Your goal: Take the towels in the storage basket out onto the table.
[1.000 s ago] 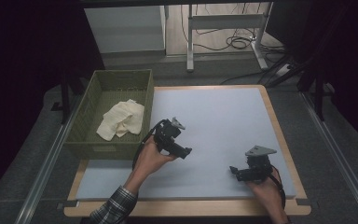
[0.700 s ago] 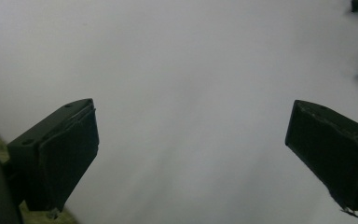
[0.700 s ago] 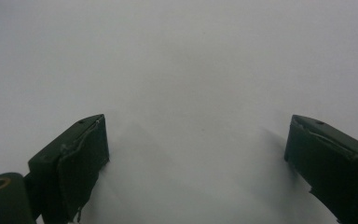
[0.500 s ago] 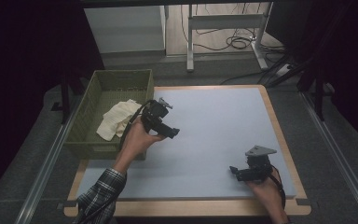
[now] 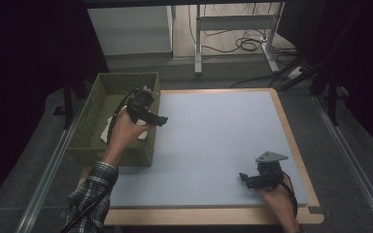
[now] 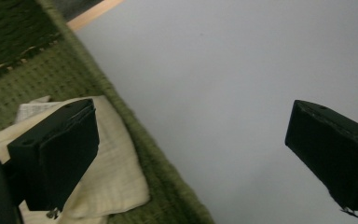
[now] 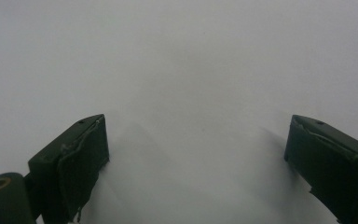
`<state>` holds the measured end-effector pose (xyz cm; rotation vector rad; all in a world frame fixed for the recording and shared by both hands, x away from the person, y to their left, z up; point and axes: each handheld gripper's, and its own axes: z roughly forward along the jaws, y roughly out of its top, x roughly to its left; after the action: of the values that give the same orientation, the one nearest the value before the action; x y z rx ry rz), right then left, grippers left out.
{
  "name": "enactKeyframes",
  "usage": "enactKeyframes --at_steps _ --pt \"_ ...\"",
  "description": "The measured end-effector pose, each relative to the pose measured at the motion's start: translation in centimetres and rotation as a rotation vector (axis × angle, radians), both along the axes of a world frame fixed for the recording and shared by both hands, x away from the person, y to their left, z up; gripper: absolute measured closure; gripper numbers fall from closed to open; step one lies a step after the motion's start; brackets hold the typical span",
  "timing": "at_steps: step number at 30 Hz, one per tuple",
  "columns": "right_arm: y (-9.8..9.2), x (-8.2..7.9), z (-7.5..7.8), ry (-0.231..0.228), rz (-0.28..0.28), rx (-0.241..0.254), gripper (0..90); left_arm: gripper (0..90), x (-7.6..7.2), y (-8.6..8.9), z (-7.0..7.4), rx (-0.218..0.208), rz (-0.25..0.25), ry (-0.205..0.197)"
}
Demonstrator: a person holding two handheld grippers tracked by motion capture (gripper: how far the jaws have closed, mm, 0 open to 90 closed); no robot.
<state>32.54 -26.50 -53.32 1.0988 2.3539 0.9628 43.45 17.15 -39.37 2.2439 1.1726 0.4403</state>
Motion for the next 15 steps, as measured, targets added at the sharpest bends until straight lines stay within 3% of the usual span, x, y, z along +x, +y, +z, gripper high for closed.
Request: enactKeyframes --at_steps 7,11,15 --pt "0.0 0.0 0.0 -0.001 0.001 -0.001 6.3 3.0 1.2 2.9 -0.1 -0.022 0.072 0.001" --pt "0.0 0.0 0.0 0.000 0.000 -0.001 6.3 2.8 2.0 4.6 -0.8 -0.026 0.108 0.003" --pt "0.0 0.0 0.0 0.000 0.000 0.000 6.3 1.8 3.2 6.1 -2.2 -0.024 0.147 0.032"
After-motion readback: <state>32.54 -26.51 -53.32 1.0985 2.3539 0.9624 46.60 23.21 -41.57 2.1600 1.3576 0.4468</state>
